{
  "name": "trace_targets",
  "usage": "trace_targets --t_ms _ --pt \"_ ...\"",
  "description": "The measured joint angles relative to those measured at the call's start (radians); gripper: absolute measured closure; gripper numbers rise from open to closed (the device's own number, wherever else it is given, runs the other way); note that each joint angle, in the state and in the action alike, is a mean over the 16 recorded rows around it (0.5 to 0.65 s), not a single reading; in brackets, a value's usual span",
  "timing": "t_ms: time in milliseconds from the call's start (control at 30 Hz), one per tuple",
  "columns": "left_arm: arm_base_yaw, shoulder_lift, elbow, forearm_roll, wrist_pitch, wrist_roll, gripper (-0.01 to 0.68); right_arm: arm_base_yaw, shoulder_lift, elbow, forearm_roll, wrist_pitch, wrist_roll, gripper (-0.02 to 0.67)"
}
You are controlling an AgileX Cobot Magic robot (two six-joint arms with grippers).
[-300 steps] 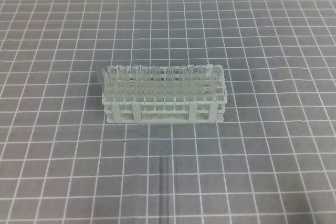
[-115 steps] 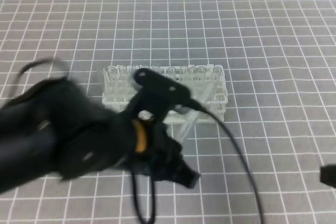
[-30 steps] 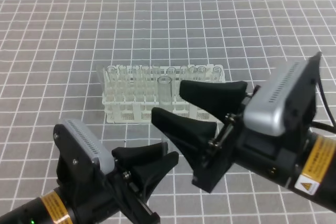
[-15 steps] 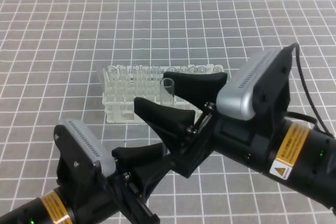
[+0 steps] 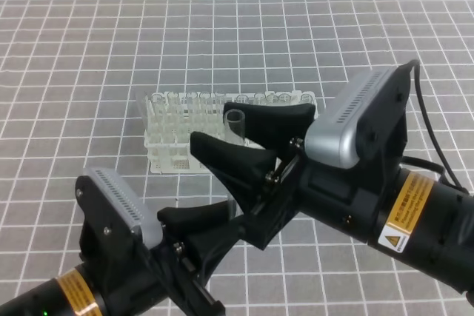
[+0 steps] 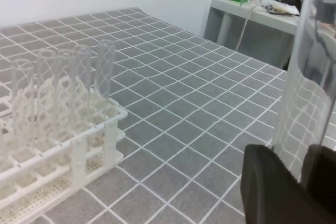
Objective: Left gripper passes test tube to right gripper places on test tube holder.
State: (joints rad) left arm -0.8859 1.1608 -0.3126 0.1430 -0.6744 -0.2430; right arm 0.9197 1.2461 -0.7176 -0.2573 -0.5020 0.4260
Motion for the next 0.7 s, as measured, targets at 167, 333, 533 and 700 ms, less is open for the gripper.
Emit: trace_targets --t_ms 167,333,533,700 --pt "0.0 0.0 0.0 -0.007 0.0 0.0 0.645 0.0 0.001 0.0 -0.004 0.007 0.006 0.283" --pt "0.0 0.0 0.0 -0.012 0.002 0.0 0.639 0.0 0.002 0.0 -0.008 0.01 0.012 0.303" --pt "0.0 0.0 0.0 -0.014 0.0 0.0 0.65 0.0 0.002 0.0 -0.009 0.01 0.013 0.369" --pt "0.0 0.0 0.0 -0.014 0.002 0.0 0.639 -0.001 0.002 0.0 -0.01 0.012 0.008 0.444"
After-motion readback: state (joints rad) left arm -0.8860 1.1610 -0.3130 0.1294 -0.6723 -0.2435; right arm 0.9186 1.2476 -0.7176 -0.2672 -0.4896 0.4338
